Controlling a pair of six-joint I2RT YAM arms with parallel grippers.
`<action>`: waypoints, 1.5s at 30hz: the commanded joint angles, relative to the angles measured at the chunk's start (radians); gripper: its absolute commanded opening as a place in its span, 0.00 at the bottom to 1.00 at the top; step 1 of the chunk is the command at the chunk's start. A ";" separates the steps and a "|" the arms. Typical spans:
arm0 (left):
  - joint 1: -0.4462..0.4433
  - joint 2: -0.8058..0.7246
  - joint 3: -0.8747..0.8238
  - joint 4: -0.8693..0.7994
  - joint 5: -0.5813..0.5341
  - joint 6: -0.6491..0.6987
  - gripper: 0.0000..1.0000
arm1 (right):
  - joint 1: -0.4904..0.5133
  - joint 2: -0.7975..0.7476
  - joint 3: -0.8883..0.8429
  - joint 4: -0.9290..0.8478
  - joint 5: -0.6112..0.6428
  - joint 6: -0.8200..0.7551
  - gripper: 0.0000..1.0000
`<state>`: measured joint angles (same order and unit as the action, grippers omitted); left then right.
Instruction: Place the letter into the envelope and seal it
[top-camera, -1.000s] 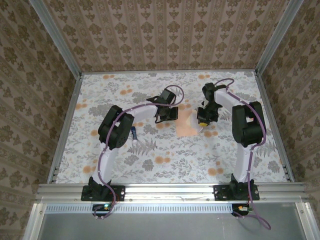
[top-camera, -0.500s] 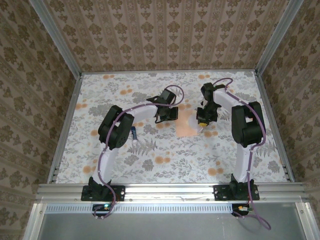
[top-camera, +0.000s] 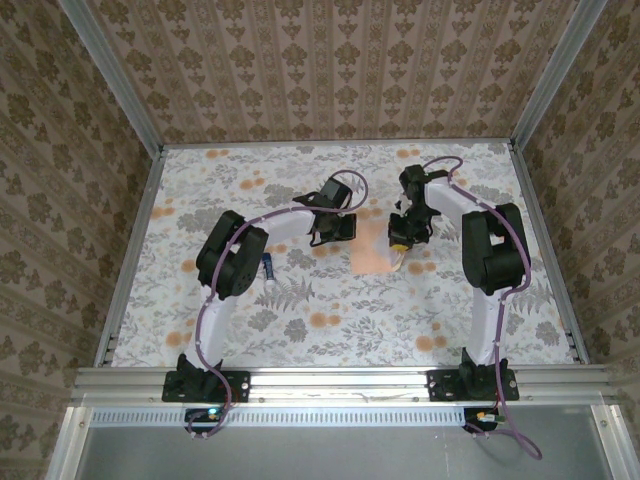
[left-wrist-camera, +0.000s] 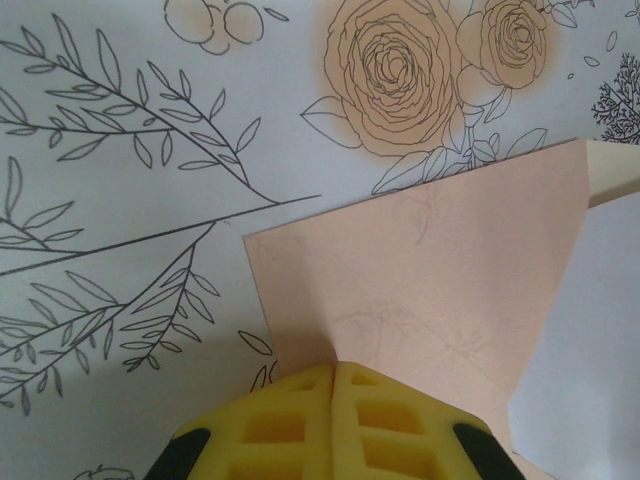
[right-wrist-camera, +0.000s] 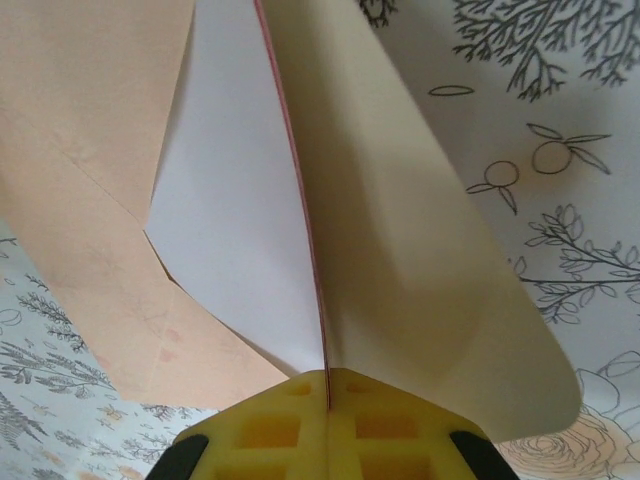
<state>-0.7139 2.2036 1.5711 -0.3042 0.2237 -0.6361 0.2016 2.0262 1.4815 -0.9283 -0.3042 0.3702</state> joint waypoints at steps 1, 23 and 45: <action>-0.012 0.027 -0.020 -0.111 -0.002 0.010 0.00 | 0.014 -0.012 -0.036 0.058 -0.052 0.004 0.00; -0.014 -0.093 -0.085 -0.170 -0.091 -0.027 0.00 | 0.007 -0.095 -0.159 0.213 -0.049 0.077 0.00; -0.022 -0.022 0.033 -0.182 -0.057 0.019 0.00 | 0.009 -0.062 -0.173 0.238 -0.174 0.044 0.00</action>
<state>-0.7265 2.1506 1.5578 -0.4469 0.1532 -0.6472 0.2077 1.9656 1.3113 -0.6834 -0.4412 0.4301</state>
